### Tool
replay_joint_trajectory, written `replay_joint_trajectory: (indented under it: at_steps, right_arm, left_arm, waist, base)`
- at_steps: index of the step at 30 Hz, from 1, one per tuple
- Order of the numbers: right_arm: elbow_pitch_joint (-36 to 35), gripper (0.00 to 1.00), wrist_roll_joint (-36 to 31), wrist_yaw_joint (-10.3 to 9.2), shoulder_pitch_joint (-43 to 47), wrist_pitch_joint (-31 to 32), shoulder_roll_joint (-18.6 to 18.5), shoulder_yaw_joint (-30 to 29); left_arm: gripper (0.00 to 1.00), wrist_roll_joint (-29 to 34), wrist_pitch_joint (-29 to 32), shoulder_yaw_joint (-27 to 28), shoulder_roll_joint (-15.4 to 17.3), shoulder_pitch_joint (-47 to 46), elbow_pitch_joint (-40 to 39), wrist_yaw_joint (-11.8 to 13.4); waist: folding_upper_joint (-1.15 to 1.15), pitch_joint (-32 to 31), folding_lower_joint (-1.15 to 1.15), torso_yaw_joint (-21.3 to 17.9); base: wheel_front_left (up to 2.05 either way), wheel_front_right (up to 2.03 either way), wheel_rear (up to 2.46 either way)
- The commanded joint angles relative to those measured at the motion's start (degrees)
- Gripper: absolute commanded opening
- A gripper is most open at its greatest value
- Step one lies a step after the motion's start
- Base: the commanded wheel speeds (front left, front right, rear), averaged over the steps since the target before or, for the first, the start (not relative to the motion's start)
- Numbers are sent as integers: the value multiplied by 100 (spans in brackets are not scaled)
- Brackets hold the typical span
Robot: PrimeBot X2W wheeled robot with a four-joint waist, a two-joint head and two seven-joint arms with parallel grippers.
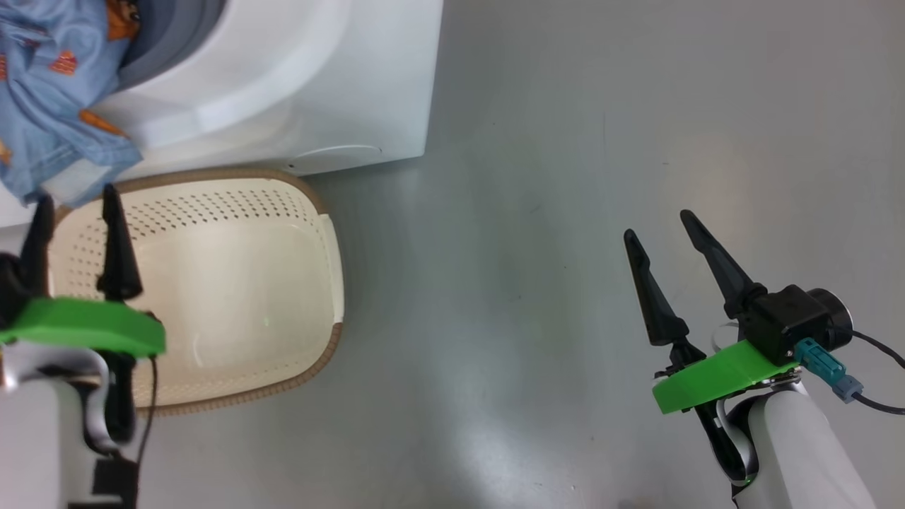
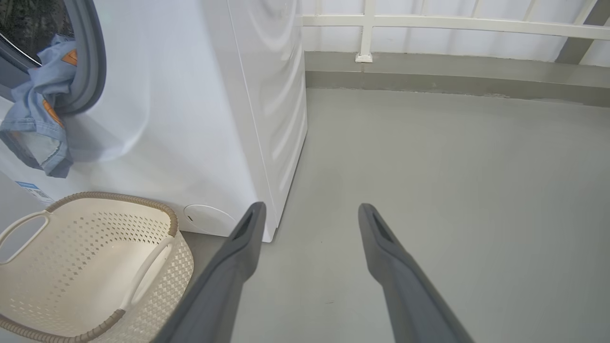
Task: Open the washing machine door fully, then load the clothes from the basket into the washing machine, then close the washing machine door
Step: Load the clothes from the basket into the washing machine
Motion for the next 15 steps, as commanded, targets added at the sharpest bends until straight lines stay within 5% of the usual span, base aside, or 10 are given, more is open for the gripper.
replay_joint_trajectory:
  at_steps: [1, 15]
  right_arm:
    - [-145, 100, -59, 9, 31, -68, 36, 139]
    - [-142, 100, -32, 9, -136, -68, 131, 229]
  left_arm:
    - [100, -48, 83, 218, 249, -186, -14, 33]
    - [100, -76, 328, 332, 813, -1284, 1059, 128]
  waist:
    - [0, 78, 0, -65]
    - [0, 326, 0, -327]
  base:
    - [0, 0, 0]
    - [0, 0, 0]
